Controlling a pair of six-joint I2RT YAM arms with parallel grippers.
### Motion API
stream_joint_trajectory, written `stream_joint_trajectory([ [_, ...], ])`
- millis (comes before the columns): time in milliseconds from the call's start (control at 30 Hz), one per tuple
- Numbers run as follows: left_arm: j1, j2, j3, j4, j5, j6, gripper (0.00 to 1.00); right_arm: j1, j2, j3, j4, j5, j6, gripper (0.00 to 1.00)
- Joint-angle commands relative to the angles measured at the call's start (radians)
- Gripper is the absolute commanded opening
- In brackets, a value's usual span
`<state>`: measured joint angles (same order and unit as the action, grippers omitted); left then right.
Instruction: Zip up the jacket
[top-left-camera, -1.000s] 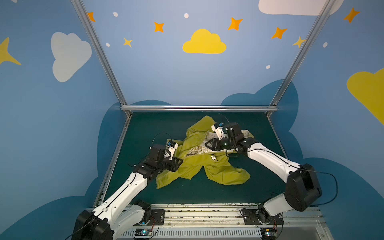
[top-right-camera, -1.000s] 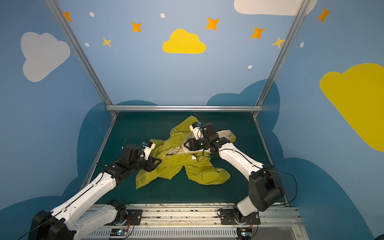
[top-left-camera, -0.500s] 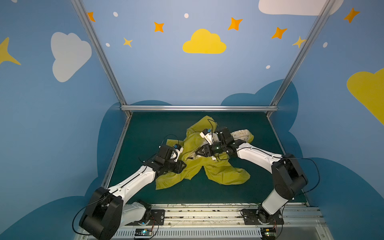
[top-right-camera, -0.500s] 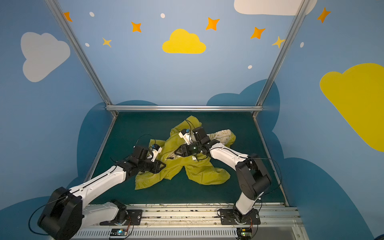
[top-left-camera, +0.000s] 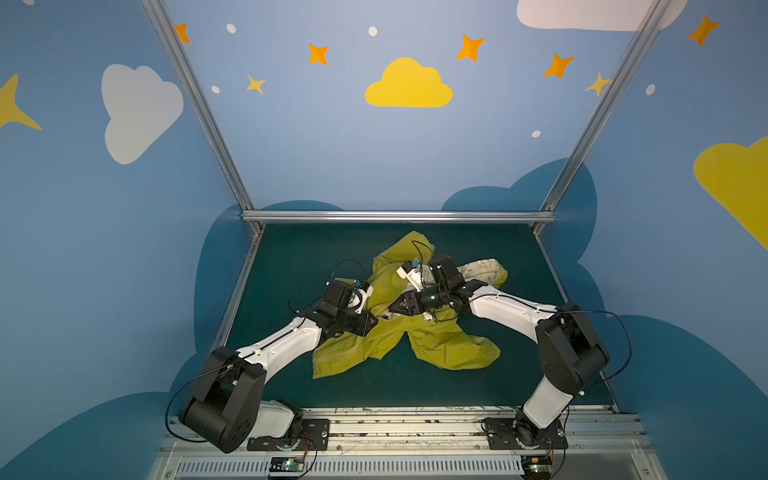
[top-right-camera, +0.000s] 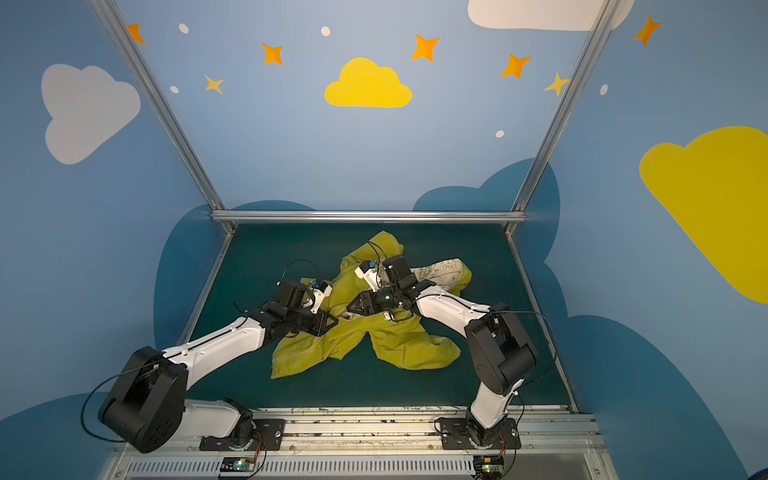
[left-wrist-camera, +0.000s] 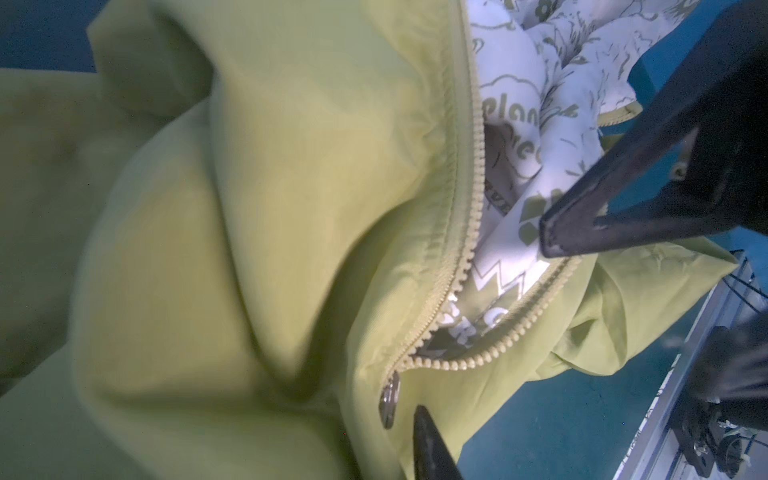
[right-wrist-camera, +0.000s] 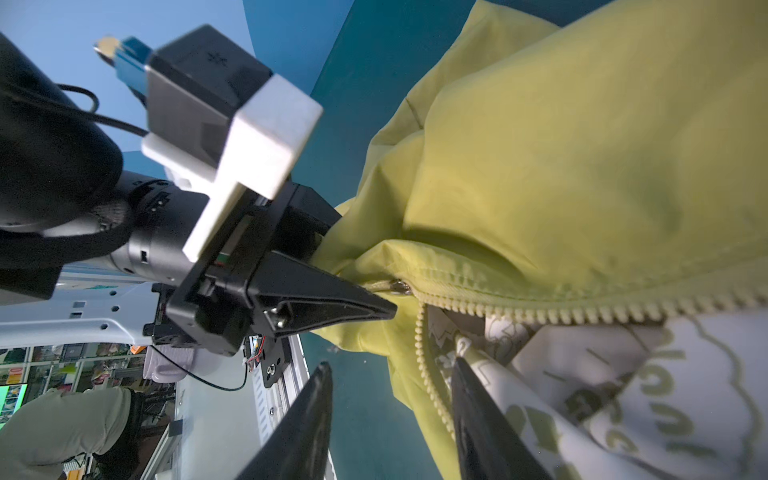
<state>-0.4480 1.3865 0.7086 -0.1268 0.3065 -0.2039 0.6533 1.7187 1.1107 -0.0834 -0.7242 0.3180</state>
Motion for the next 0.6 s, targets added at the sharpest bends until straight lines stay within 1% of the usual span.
stream_joint_trajectory([
  [0, -0.001, -0.011, 0.000, 0.019, 0.065, 0.024, 0.18, 0.000, 0.005, 0.011, -0.015, -0.015, 0.003, 0.46],
  [167, 0.006, -0.079, -0.033, 0.061, 0.116, 0.020, 0.03, 0.002, 0.007, 0.006, -0.010, -0.039, 0.008, 0.46],
  [267, 0.024, -0.134, -0.063, 0.101, 0.155, 0.008, 0.03, 0.003, 0.000, -0.003, 0.005, -0.072, 0.013, 0.46],
  [400, 0.075, -0.234, -0.153, 0.265, 0.270, -0.057, 0.03, 0.003, -0.024, -0.017, 0.021, -0.122, 0.008, 0.43],
  [433, 0.087, -0.251, -0.169, 0.298, 0.305, -0.065, 0.03, 0.005, -0.029, -0.024, 0.032, -0.136, 0.008, 0.41],
  [500, 0.109, -0.279, -0.193, 0.349, 0.368, -0.080, 0.03, 0.006, -0.037, -0.031, 0.051, -0.164, 0.006, 0.32],
  [567, 0.125, -0.288, -0.203, 0.381, 0.420, -0.090, 0.03, 0.011, -0.035, -0.031, 0.062, -0.174, 0.007, 0.31],
])
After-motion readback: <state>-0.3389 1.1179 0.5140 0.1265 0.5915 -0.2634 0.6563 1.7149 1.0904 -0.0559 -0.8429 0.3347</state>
